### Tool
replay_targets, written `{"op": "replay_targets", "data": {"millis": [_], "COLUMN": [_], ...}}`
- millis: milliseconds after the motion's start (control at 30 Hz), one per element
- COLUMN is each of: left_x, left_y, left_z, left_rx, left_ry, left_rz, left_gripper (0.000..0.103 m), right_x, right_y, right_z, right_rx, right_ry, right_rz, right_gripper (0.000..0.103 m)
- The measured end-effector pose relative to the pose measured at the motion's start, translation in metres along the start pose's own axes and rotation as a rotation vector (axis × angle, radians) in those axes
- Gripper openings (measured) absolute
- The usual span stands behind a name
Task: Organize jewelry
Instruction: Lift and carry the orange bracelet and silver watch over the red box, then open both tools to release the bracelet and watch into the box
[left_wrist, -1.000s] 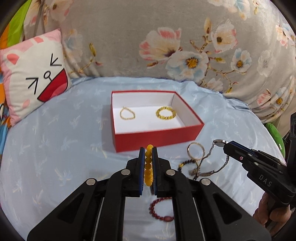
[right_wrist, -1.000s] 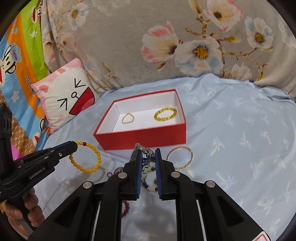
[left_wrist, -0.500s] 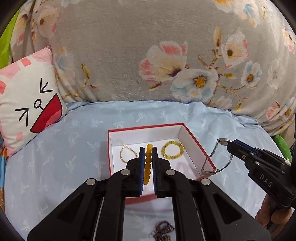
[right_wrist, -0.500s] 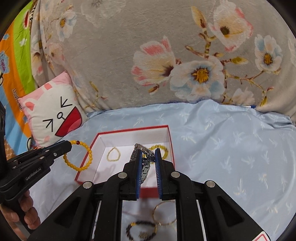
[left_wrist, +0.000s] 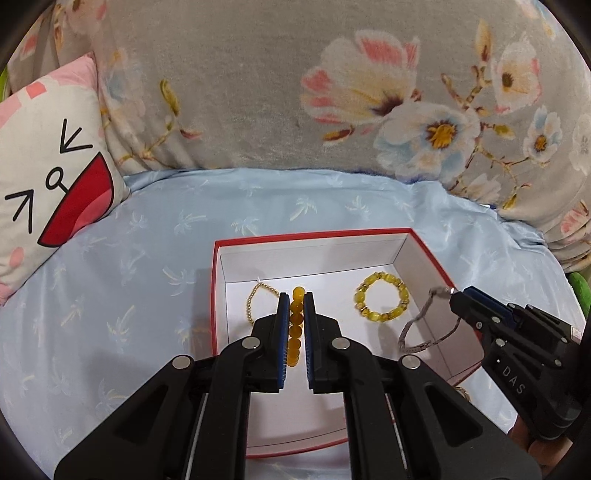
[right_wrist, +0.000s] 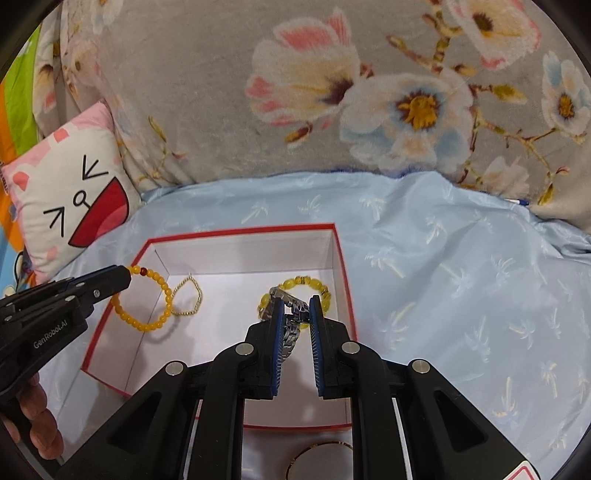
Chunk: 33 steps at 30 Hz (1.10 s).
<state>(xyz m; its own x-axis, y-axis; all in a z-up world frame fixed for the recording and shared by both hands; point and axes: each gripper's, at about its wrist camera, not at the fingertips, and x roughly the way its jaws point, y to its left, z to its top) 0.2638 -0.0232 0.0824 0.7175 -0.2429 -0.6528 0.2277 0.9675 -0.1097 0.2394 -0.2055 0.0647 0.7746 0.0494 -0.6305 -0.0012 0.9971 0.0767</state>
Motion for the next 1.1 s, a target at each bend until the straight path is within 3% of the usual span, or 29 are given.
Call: {"op": "replay_targets", "data": {"millis": [67,133,200,300,633,1100], "left_x": [0.002,0.002,-0.001,-0.011,-0.057,-0.094], "left_y": [0.002,0.005,0.007,0.011,0.015,-0.02], "left_z": [-0.003,-0.006,-0.008,-0.01,-0.041,-0.108], "left_rx": [-0.002,-0.004,-0.01,-0.022,-0.042,0.004], "left_ry": [-0.001,-0.01,-0.011,-0.028,-0.04,0.01], "left_rz": [0.013,0.034,0.037,0.042,0.03,-0.019], "left_gripper": [0.008,0.01,0.021,0.029,0.031,0.033], "right_x": [0.002,0.001,-0.004,-0.014,-0.064,-0.104], "right_y": [0.002,0.004,0.003,0.001,-0.006,-0.016], "right_z": [-0.004,-0.006,-0.008,-0.013,-0.06,-0.122], "right_rx": [-0.002,-0.002,0.009,0.026,0.074,0.115], "right_ry": [-0.004,-0.01,-0.02,-0.027,-0.022,0.024], "right_rz": [0.0,0.003,0.012,0.023,0.069,0.061], "right_gripper": [0.015,0.024,0.036,0.036,0.037,0.037]}}
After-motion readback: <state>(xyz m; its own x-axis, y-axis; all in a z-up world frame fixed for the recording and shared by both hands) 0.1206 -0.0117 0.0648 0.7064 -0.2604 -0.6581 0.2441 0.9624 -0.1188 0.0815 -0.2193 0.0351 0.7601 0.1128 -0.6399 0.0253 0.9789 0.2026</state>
